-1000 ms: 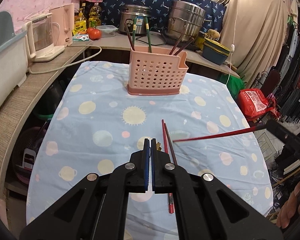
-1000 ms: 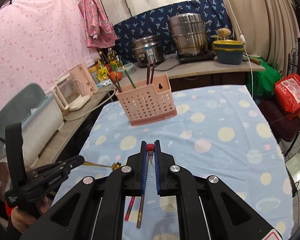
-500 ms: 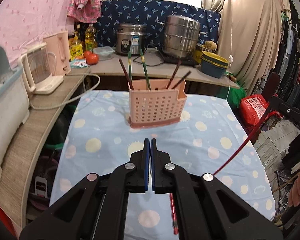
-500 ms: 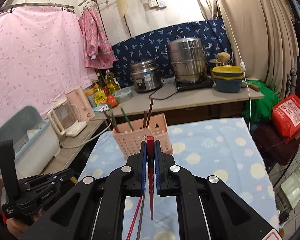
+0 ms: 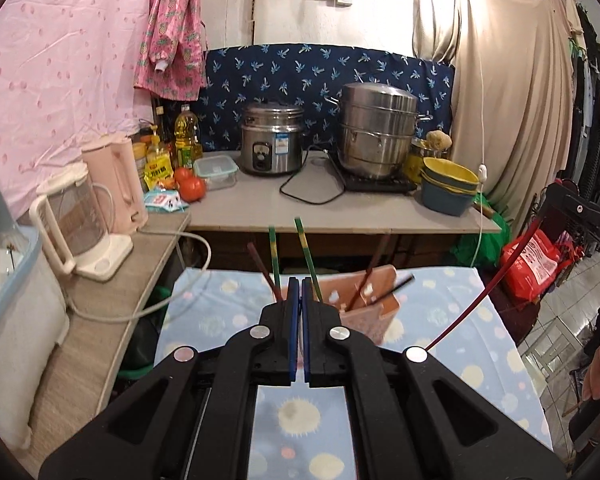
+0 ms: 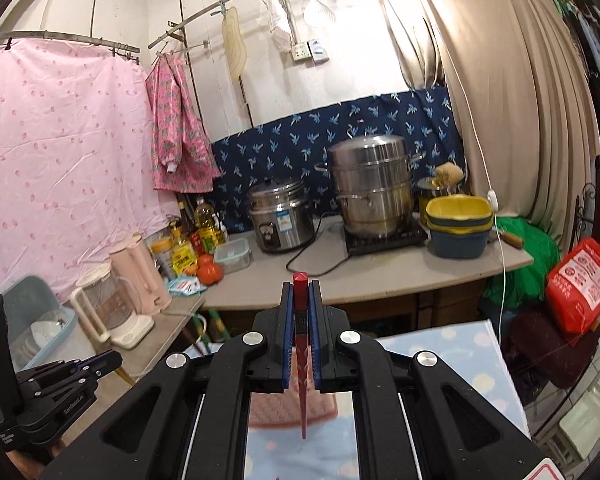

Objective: Organize utensils
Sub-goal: 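Lift and carry the gold spoon and red chopstick over the basket, then open both tools to drop the spoon and chopstick into the basket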

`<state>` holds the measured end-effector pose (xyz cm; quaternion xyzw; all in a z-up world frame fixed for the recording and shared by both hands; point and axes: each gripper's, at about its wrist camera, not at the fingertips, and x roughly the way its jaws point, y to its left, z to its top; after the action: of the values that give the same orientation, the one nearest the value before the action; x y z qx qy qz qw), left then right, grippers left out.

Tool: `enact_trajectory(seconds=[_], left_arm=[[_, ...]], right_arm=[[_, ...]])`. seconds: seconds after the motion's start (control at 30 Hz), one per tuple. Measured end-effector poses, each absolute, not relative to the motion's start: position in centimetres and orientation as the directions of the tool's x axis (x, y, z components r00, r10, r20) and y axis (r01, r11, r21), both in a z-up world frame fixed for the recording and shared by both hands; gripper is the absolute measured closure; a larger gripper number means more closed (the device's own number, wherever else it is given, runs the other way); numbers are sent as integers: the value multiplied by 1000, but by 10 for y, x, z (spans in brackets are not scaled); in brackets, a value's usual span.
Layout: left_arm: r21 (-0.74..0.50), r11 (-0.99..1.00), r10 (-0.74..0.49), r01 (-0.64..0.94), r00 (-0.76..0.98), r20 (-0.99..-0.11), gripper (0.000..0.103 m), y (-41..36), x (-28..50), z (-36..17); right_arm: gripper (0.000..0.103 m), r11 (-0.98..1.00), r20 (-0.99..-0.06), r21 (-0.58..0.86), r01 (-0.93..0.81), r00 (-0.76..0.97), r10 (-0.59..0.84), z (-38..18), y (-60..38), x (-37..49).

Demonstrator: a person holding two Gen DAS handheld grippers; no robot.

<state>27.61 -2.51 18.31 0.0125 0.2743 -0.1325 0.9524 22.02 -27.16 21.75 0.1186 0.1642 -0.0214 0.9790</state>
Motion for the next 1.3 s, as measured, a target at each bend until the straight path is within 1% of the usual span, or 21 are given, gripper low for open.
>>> enact_trajectory(seconds=[0.17, 0.3, 0.63, 0.8, 1.0, 1.1, 1.17, 1.23, 1.3], left_arm=[[-33, 968, -229, 248, 826, -514, 102, -35, 316, 189], [-26, 971, -217, 239, 828, -516, 102, -41, 344, 183], [-26, 970, -212, 241, 792, -572, 102, -54, 390, 145], [-25, 968, -215, 250, 774, -595, 102, -60, 397, 130], [-31, 968, -216, 249, 764, -607, 102, -61, 399, 120], [-35, 971, -208, 236, 767, -606, 100, -60, 398, 119], [-39, 973, -204, 228, 767, -608, 99, -60, 398, 118], [-36, 975, -195, 219, 770, -608, 90, -59, 397, 118], [-38, 976, -191, 213, 768, -612, 90, -58, 396, 117]], right_arm=[[96, 974, -302, 209, 88, 953, -21, 227, -274, 257], [96, 976, -312, 198, 92, 950, -26, 220, -273, 287], [96, 975, -396, 198, 100, 918, -13, 172, -273, 341], [96, 975, -444, 200, 98, 896, 1, 146, -270, 354], [96, 978, -468, 184, 96, 884, 2, 133, -265, 357], [95, 979, -481, 182, 88, 877, 11, 131, -265, 359], [87, 979, -476, 181, 90, 879, 7, 130, -264, 357], [86, 979, -474, 182, 88, 880, 9, 129, -263, 354], [86, 981, -474, 175, 85, 881, 8, 130, -261, 350]])
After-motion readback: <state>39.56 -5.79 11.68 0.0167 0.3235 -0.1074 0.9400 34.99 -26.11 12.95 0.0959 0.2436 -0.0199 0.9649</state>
